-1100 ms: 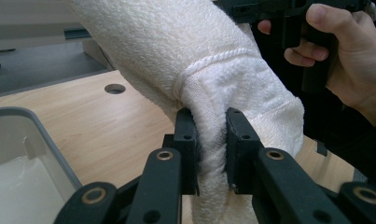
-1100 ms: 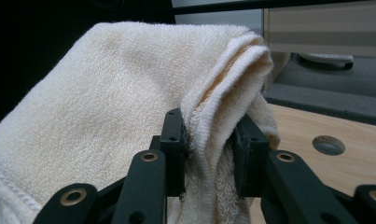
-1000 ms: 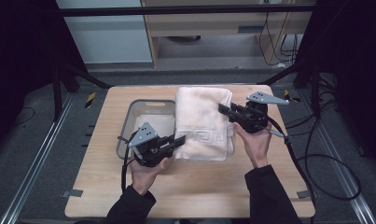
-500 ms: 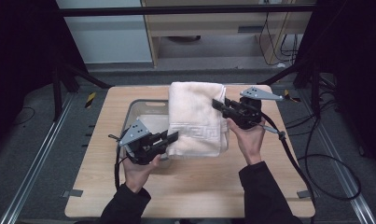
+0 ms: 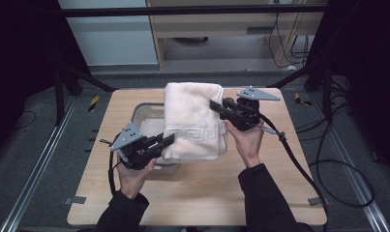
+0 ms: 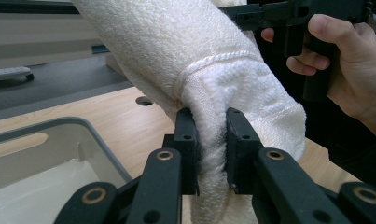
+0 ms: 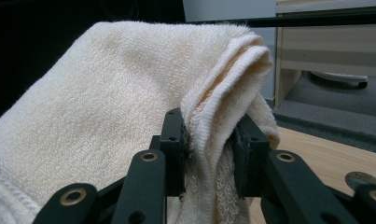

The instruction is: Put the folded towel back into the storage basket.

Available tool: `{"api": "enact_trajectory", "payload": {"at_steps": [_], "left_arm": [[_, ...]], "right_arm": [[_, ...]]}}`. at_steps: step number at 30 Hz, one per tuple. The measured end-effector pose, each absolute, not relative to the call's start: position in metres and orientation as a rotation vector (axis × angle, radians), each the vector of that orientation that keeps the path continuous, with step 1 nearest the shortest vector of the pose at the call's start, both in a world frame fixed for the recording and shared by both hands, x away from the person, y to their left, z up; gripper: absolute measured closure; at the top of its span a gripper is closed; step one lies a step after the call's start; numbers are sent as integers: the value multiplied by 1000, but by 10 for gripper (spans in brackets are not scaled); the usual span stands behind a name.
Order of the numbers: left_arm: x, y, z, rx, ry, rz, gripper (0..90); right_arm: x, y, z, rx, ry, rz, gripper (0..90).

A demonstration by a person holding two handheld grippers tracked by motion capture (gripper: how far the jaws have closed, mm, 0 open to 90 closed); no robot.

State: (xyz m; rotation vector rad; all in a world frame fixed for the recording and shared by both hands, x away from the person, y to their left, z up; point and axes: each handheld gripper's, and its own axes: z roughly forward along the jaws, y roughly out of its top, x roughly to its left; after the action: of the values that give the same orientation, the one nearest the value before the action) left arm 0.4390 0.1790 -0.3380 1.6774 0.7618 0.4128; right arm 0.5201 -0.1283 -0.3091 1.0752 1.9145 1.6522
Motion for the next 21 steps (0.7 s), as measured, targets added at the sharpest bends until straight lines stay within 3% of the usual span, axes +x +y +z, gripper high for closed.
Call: {"api": "enact_trajectory", "payload": {"at_steps": [21], "left_arm": [[437, 221, -333, 1645, 827, 451, 766]], "right_arm": [[532, -84, -303, 1035, 1941, 1674, 693]]}}
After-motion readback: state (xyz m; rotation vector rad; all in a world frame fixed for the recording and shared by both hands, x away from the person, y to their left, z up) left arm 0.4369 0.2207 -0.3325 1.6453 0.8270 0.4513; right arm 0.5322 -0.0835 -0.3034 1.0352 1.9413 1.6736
